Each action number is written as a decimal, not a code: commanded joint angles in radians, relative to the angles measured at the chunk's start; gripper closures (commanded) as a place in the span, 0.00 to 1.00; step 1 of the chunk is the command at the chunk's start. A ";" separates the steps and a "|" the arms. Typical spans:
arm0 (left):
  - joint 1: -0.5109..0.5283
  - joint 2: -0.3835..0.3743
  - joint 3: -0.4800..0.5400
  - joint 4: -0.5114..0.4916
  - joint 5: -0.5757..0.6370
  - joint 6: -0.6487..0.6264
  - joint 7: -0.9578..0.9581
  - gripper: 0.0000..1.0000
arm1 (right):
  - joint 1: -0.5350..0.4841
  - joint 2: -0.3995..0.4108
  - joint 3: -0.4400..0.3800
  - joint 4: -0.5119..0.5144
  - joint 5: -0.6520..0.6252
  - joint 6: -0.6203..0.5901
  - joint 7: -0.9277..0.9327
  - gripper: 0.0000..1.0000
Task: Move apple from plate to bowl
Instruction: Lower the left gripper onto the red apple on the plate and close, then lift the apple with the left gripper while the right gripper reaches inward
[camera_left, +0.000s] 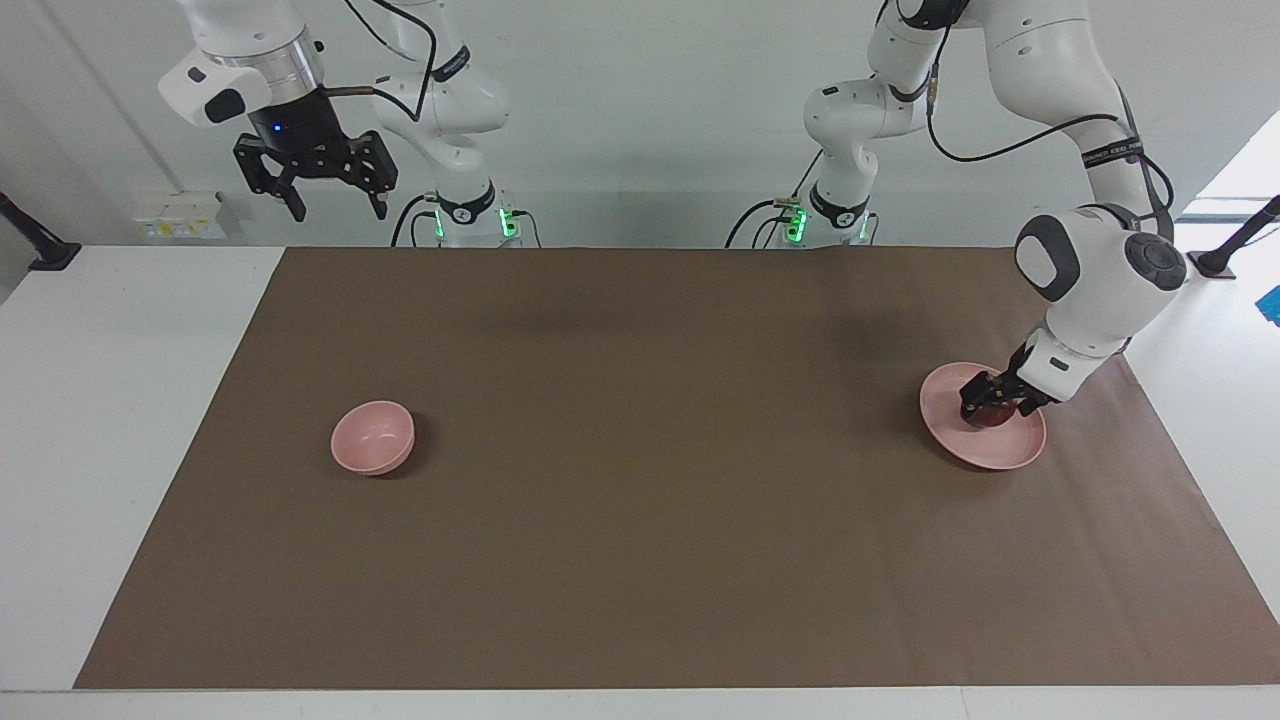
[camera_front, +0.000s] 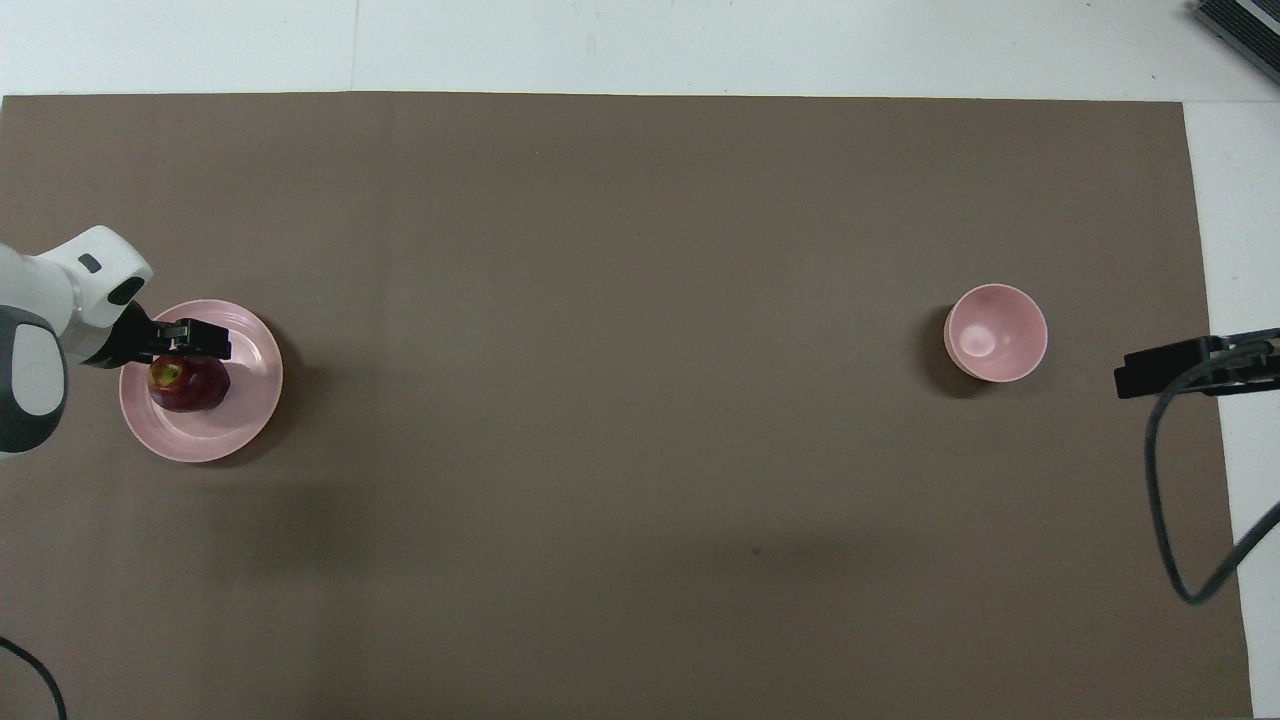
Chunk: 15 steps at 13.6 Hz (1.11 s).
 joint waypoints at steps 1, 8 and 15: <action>0.027 -0.028 -0.005 -0.052 -0.015 0.046 0.060 0.00 | -0.016 -0.012 0.005 -0.055 0.031 0.020 -0.025 0.00; 0.034 -0.031 -0.005 -0.106 -0.015 0.080 0.048 0.00 | -0.001 -0.004 0.007 -0.196 0.149 0.179 -0.010 0.00; 0.005 -0.008 -0.006 -0.015 -0.017 0.006 -0.001 1.00 | 0.016 0.051 0.018 -0.219 0.369 0.331 -0.059 0.00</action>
